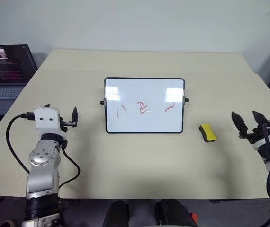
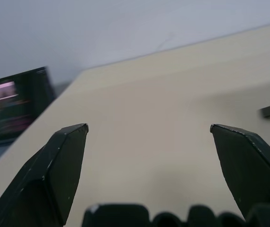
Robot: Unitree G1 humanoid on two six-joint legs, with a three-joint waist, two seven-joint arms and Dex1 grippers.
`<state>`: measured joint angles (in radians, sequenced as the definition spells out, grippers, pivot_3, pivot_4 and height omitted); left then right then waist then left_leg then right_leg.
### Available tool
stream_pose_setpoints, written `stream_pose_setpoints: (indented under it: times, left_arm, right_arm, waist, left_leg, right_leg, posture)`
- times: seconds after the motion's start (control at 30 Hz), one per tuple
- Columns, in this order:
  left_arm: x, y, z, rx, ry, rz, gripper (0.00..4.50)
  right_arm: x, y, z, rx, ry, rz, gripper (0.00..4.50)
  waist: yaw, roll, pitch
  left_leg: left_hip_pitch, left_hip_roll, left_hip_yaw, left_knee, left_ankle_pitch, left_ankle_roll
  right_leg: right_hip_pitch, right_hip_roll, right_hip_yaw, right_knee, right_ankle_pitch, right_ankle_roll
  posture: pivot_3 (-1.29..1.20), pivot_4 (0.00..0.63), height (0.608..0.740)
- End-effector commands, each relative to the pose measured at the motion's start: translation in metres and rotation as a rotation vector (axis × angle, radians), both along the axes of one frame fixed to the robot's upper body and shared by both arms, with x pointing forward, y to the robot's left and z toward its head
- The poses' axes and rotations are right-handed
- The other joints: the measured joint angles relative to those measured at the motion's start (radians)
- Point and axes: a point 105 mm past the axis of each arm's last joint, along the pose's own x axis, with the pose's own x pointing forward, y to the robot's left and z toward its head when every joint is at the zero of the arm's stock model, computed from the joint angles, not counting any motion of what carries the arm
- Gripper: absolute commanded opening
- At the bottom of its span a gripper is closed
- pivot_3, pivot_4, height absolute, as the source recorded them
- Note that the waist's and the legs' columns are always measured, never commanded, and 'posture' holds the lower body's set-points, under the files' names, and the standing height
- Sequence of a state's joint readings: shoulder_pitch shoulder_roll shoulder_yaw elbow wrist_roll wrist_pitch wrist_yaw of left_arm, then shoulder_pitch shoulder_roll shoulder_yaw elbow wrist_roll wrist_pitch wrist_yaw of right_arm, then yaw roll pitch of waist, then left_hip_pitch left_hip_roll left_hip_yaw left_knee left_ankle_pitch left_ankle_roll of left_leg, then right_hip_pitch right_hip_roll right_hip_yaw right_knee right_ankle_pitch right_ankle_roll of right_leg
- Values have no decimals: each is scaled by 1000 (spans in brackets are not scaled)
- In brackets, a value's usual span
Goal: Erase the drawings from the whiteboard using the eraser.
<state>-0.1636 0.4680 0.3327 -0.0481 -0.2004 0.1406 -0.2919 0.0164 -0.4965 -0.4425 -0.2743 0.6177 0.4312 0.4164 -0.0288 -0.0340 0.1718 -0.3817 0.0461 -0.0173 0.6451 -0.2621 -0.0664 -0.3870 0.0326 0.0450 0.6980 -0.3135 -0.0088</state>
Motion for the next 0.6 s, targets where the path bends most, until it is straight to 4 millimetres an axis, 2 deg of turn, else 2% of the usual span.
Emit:
stream_pose_setpoints:
  times: [0.03, 0.17, 0.27, 0.33, 0.43, 0.6]
  left_arm:
    - [-5, -15, 33, -20, -23, -253, 4500]
    - [-9, -46, 47, 28, 59, -542, 4500]
    - [-20, -79, 55, 68, 110, -751, 4500]
    - [-28, -95, 58, 98, 135, -840, 4500]
    - [-44, -119, 55, 151, 186, -982, 4500]
    - [-55, -140, 47, 221, 231, -1126, 4500]
  right_arm:
    - [-10, 30, 6, -33, 37, 123, 4454]
    - [-9, 39, -2, -48, 106, 95, 4454]
    - [-2, 43, -2, -33, 125, 43, 4454]
    - [1, 45, -3, -25, 142, 19, 4454]
    - [8, 47, -9, -30, 186, 14, 4454]
    - [17, 55, -15, -64, 218, -9, 4454]
  waist:
    - [-1, 0, 0]
    - [-1, 0, 0]
    - [-1, 0, 0]
    - [-2, 0, 1]
    - [-3, 1, 1]
    - [-4, 1, 1]
  left_leg:
    - [0, 1, 0, 0, 0, 0]
    - [0, 0, -1, 1, 0, 0]
    - [0, 0, -1, 1, 0, 0]
    - [0, 0, -1, 0, 0, 0]
    - [-1, 0, -1, 0, 0, 0]
    - [-1, 1, -2, 0, 0, 0]
  right_leg:
    - [0, 0, 0, 0, 0, 0]
    - [-1, 0, -1, 0, -1, 1]
    - [0, 0, 0, 0, -2, 4]
    - [-1, 0, 0, 0, -2, 4]
    - [-1, 1, 0, -1, -2, 4]
    - [-2, 2, 0, -1, -3, 4]
  posture:
    - [0, 150, 740]
    - [0, 150, 740]
    - [0, 150, 740]
    - [0, 150, 740]
    - [0, 150, 740]
    - [0, 150, 740]
